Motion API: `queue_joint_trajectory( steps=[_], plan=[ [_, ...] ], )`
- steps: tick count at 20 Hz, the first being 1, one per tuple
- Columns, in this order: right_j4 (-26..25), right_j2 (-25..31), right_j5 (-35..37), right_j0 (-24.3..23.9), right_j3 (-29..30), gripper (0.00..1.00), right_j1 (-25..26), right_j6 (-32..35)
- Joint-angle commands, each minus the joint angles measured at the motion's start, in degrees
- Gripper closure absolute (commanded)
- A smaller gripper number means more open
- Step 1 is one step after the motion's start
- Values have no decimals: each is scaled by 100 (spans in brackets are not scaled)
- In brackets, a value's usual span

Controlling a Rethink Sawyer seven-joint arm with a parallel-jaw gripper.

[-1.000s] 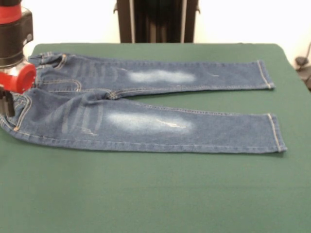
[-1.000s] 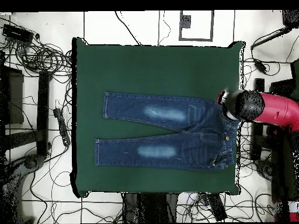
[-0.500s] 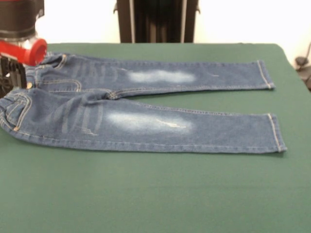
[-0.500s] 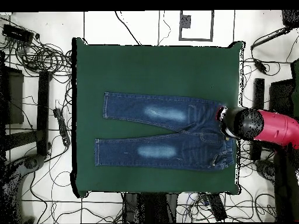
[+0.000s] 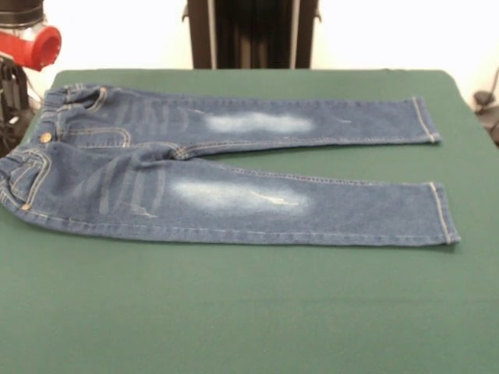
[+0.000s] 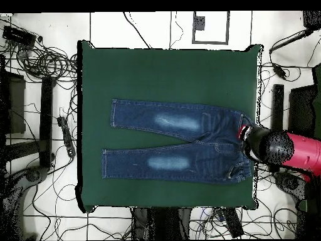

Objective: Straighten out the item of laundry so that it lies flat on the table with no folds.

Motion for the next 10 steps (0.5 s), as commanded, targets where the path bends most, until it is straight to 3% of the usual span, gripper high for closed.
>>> queue_joint_trajectory(
  steps=[1, 10],
  plan=[
    [-137, -153, -634, -17, 1057, 100, 673, 296],
    [-176, -474, -1370, 59, 1190, 100, 1002, 645]
  ],
)
